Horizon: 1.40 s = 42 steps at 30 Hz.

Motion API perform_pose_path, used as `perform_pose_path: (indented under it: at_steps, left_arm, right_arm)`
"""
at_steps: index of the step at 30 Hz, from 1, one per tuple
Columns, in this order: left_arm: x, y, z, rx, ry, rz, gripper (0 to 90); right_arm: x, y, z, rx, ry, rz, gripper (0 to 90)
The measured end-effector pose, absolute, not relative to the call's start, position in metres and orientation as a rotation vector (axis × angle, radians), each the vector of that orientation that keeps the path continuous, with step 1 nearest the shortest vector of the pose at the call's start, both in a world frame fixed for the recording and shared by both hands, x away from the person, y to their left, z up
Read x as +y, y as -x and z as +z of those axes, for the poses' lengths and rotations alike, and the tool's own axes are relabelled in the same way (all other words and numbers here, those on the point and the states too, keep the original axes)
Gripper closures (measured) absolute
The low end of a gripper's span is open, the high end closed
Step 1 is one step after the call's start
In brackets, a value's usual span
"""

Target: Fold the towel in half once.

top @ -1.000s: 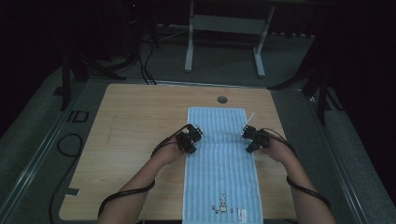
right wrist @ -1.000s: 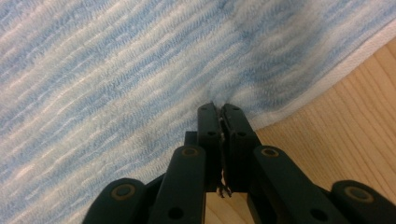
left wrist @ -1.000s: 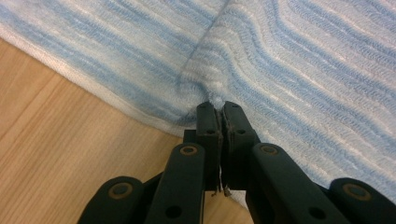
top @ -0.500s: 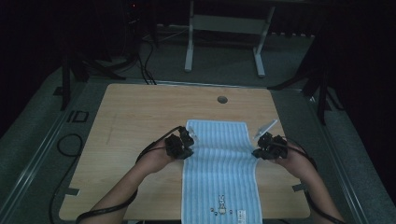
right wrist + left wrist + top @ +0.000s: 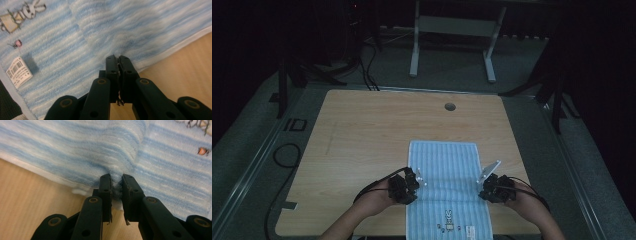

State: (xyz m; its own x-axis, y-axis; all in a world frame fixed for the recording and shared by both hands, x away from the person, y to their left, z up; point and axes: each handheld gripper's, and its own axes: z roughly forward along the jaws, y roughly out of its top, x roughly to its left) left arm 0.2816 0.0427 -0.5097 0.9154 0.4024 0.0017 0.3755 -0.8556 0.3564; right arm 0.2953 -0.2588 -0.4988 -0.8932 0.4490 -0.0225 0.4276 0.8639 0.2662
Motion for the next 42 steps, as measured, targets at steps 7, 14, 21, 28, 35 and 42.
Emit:
perform_pose_path:
  at_steps: [7,14,21,28,35,42]
  left_arm:
    - [0.043,-0.294,-0.518,0.597,-2.733,0.089,77.9]
    - [0.040,-0.316,-0.519,0.621,-2.725,0.089,77.8]
    - [0.032,-0.323,-0.518,0.626,-2.764,0.106,73.9]
    - [0.034,-0.325,-0.507,0.616,-2.770,0.009,59.4]
    - [0.039,-0.358,-0.476,0.711,-2.757,0.188,49.1]
    - [0.043,-0.402,-0.466,0.879,-2.650,0.209,48.8]
  right_arm:
    - [-0.257,-0.300,-0.514,2.975,-0.712,0.369,84.7]
    - [-0.256,-0.316,-0.514,2.957,-0.738,0.331,83.8]
    - [-0.258,-0.332,-0.514,2.956,-0.786,0.324,82.2]
    - [-0.265,-0.333,-0.495,2.964,-0.784,0.381,71.4]
    - [-0.267,-0.360,-0.459,2.881,-0.787,0.456,66.4]
    - [-0.258,-0.407,-0.450,2.832,-0.849,0.360,65.0]
